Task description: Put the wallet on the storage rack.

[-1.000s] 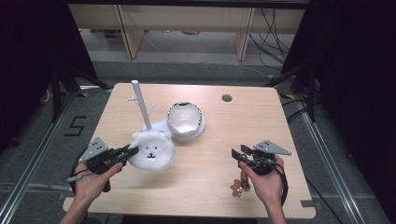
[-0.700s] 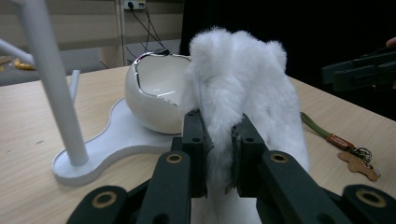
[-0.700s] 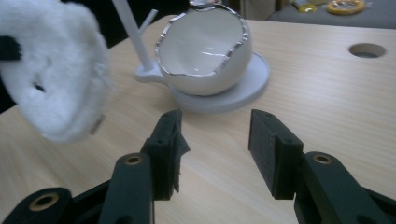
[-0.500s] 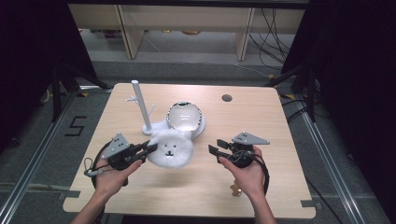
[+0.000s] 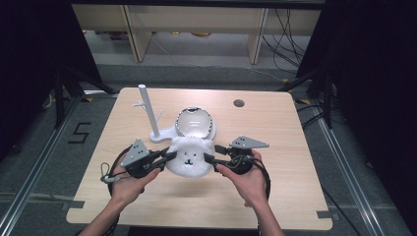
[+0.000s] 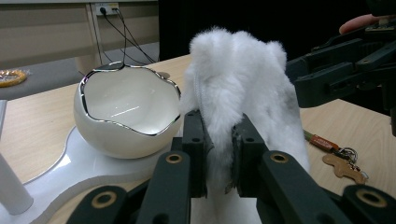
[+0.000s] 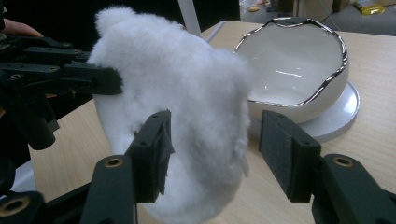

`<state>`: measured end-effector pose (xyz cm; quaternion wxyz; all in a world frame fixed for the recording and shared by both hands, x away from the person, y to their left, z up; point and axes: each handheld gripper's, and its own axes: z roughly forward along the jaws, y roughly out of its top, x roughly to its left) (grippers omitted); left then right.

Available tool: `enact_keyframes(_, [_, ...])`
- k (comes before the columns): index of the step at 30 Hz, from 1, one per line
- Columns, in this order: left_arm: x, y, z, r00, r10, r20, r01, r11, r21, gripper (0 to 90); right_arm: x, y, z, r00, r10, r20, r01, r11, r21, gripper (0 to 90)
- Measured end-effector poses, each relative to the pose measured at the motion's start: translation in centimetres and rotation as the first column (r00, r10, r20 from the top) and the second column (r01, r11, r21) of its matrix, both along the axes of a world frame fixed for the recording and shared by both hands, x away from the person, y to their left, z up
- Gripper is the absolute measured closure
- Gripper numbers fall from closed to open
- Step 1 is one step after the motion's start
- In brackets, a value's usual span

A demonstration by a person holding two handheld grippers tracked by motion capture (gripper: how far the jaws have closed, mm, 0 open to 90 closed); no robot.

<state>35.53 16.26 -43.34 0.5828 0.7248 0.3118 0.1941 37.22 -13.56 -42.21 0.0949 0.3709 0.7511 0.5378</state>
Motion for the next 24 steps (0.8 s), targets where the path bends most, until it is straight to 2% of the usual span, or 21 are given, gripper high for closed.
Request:
enact_keyframes(4, [-0.2, -0.4, 0.0, 0.9999, -0.013, 0.009, 0.013, 0.9999, -0.005, 78.1, 0.3, 0.3, -0.3, 0.9999, 0.01, -0.007, -0.011, 1.0, -0.005, 43.2])
enact_keyframes(6, [-0.3, -0.7, 0.1, 0.9997, -0.019, 0.015, 0.019, 0.9998, -0.008, 78.1, 0.3, 0.3, -0.4, 0.9998, -0.008, -0.019, 0.008, 1.0, -0.02, 42.5])
enact_keyframes(7, [-0.3, -0.8, 0.1, 0.9996, -0.022, 0.021, 0.022, 0.9997, -0.006, 78.1, 0.5, 0.2, -0.5, 0.9999, -0.016, -0.006, 0.016, 0.999, -0.037, 41.9])
enact_keyframes(8, [-0.4, -0.8, 0.1, 0.9994, -0.022, 0.026, 0.022, 0.9998, -0.001, 78.1, 0.5, 0.3, -0.7, 0.9994, -0.014, -0.03, 0.014, 1.0, -0.014, 41.8])
enact_keyframes(9, [-0.4, -0.9, 0.2, 0.9993, -0.023, 0.029, 0.022, 0.9997, 0.003, 78.1, 0.6, 0.3, -0.7, 0.9998, 0.0, -0.02, -0.001, 1.0, -0.015, 41.8])
enact_keyframes(10, [-0.4, -1.0, 0.2, 0.9993, -0.021, 0.029, 0.021, 0.9998, 0.002, 78.1, 0.5, 0.3, -0.8, 0.9992, -0.005, -0.04, 0.005, 1.0, -0.007, 41.8])
enact_keyframes(12, [-0.4, -1.1, 0.2, 0.9991, -0.023, 0.034, 0.023, 0.9997, 0.006, 78.0, 0.5, 0.3, -0.9, 0.9991, -0.002, -0.043, 0.001, 1.0, -0.012, 42.4])
enact_keyframes(13, [-0.4, -1.1, 0.2, 0.9991, -0.024, 0.036, 0.024, 0.9997, 0.006, 78.0, 0.4, 0.4, -0.8, 0.9981, -0.006, -0.061, 0.006, 1.0, -0.005, 43.0])
enact_keyframes(15, [-0.4, -1.1, 0.3, 0.999, -0.025, 0.038, 0.024, 0.9997, 0.006, 78.0, 0.4, 0.4, -0.8, 0.9978, -0.006, -0.066, 0.006, 1.0, -0.002, 46.8])
enact_keyframes(20, [-0.4, -1.1, 0.2, 0.999, -0.02, 0.041, 0.02, 0.9998, 0.008, 77.8, 0.4, 0.2, -0.8, 0.9999, -0.002, -0.01, 0.002, 1.0, -0.017, 63.3])
enact_keyframes(21, [-0.4, -1.1, 0.2, 0.9989, -0.019, 0.043, 0.018, 0.9998, 0.008, 77.6, 0.4, 0.1, -0.7, 1.0, 0.002, -0.003, -0.002, 1.0, -0.011, 67.6])
enact_keyframes(22, [-0.4, -1.2, 0.2, 0.9989, -0.019, 0.042, 0.019, 0.9998, 0.008, 77.4, 0.3, 0.1, -0.6, 0.9998, -0.012, -0.016, 0.012, 1.0, -0.004, 69.8])
enact_keyframes(24, [-0.4, -1.2, 0.2, 0.9989, -0.016, 0.045, 0.016, 0.9999, 0.006, 76.7, 0.1, 0.1, -0.5, 0.9998, -0.022, -0.001, 0.022, 1.0, -0.002, 72.7])
